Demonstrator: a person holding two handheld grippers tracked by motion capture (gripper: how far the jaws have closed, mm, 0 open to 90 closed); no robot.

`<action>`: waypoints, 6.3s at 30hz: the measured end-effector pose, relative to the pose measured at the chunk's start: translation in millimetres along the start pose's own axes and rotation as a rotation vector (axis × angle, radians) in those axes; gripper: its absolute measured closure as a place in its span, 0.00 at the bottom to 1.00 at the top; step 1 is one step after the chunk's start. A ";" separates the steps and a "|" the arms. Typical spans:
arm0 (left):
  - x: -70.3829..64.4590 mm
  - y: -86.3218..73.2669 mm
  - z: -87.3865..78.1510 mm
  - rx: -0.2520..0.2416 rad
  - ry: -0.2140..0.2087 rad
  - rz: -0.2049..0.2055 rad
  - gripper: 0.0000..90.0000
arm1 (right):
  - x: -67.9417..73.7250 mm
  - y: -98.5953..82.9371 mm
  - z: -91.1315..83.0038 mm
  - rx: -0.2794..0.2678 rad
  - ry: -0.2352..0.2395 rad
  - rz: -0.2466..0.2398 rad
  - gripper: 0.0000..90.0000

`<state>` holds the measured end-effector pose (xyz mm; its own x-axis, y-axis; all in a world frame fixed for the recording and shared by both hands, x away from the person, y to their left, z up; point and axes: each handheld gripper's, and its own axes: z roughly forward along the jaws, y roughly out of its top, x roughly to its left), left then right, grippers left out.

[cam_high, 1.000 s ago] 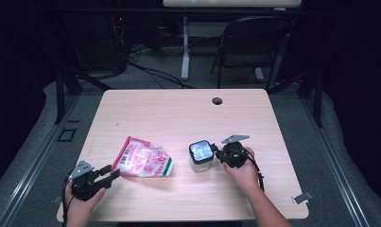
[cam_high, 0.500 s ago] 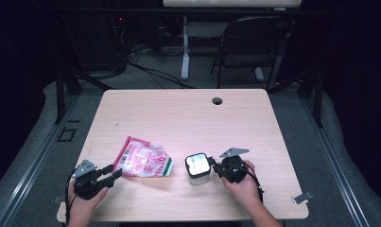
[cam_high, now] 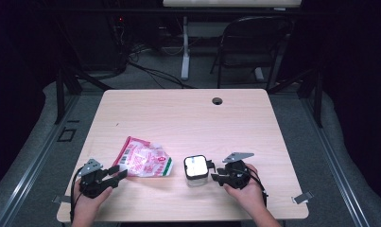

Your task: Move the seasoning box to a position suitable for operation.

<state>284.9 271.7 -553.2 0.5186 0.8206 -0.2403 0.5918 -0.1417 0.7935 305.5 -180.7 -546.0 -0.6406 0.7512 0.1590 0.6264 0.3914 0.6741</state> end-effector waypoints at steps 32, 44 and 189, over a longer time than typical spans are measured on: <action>-68.6 84.2 51.5 0.059 -0.140 0.193 0.67 | -2.6 50.4 -35.9 -0.113 0.066 -0.007 0.88; -83.3 89.5 66.6 0.083 -0.222 0.199 0.72 | 2.5 58.6 -30.2 -0.105 0.132 -0.065 0.98; -139.9 93.7 125.9 0.207 -0.244 0.352 0.75 | 3.4 40.8 -67.2 -0.174 0.114 -0.050 0.61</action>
<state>345.6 73.9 -515.6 0.8247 0.5524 -0.1209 0.4518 -0.5152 0.7283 299.0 -197.9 -469.5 -0.7212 0.6645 0.1957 0.5125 0.3218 0.7961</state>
